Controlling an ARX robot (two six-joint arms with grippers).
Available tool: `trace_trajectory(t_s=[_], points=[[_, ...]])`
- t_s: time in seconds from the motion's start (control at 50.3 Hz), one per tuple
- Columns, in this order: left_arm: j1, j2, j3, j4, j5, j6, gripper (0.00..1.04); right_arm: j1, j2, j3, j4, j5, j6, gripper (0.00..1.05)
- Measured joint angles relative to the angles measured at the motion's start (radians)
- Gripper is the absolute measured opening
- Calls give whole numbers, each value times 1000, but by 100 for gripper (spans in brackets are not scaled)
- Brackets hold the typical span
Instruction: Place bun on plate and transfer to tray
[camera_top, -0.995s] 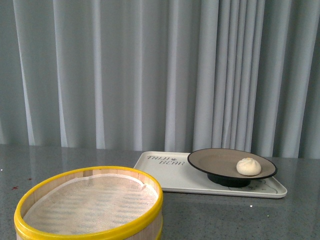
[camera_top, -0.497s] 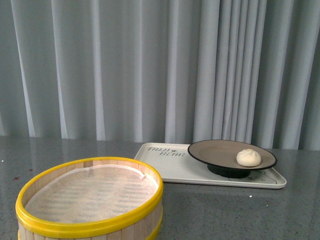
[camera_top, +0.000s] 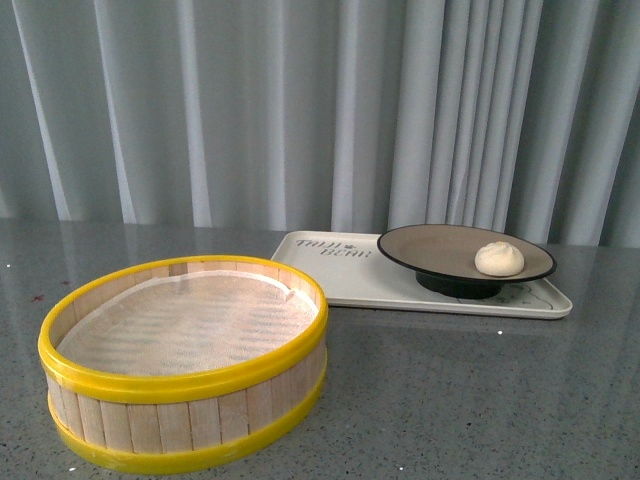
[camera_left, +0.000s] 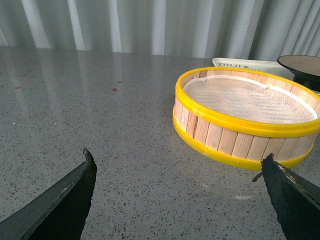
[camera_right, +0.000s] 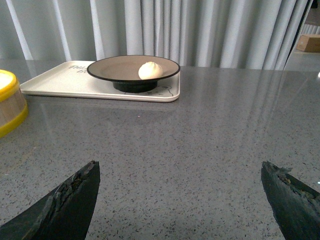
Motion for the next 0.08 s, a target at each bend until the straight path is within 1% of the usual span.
trace_trajectory(t_s=[0.08], points=[[0, 0, 0, 0, 0, 0, 98, 0, 0, 0, 0, 0, 0, 96]])
